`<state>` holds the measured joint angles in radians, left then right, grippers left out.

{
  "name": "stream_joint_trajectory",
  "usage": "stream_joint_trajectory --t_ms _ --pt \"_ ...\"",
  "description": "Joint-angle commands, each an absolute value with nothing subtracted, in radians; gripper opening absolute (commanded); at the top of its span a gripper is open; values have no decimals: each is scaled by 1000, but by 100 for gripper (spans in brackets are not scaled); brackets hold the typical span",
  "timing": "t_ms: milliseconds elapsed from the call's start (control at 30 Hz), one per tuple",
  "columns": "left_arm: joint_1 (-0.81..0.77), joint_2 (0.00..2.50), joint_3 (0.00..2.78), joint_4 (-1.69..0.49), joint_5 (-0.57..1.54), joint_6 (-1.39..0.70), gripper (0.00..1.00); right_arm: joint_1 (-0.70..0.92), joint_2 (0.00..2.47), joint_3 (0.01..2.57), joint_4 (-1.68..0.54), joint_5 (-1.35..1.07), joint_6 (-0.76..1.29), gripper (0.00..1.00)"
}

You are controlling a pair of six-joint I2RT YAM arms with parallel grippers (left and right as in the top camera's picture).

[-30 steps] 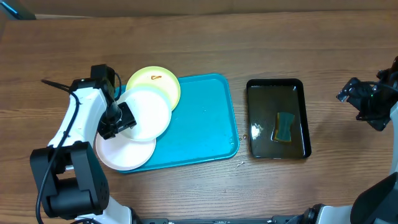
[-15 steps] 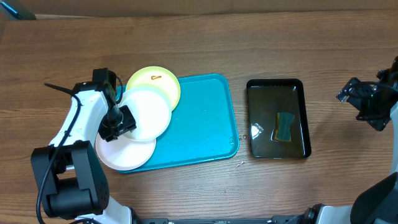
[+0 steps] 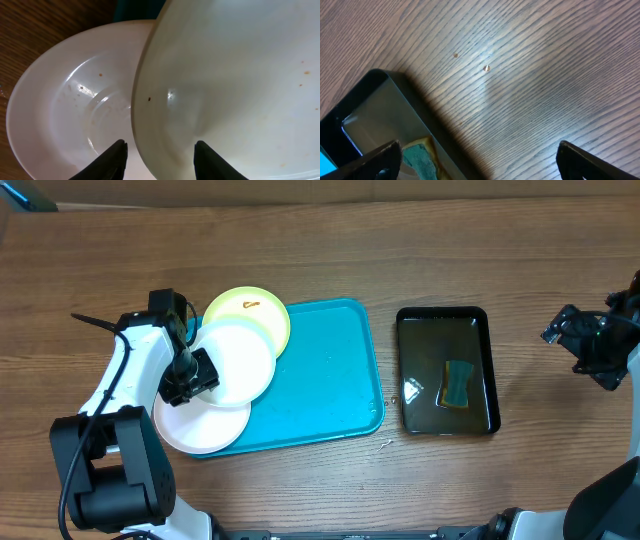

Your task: Clean dirty plates on tray and stack at the side

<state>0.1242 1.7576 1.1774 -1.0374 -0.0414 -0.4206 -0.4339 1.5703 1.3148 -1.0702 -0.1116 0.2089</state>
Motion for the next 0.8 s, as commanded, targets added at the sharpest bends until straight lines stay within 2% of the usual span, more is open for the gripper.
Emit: stream_joint_trajectory --t_ms 0,233,400,467,600,767 --pt "118 1741 1172 -1032 -36 -435 40 -435 1567 1336 -1067 -102 212 100" --pt "118 1741 1147 -997 -33 -435 36 -435 1567 1336 -1067 -102 212 100" --pt "118 1741 1146 -997 -26 -435 16 -435 1567 1336 -1067 -102 212 100" --pt "118 1741 1146 -997 -25 -435 15 -435 1567 1336 -1067 -102 212 100" --pt "118 1741 1146 -997 -25 -435 4 -435 1567 1336 -1067 -102 212 100" --pt "118 1740 1148 -997 14 -434 4 -435 1567 1336 -1067 -102 212 100"
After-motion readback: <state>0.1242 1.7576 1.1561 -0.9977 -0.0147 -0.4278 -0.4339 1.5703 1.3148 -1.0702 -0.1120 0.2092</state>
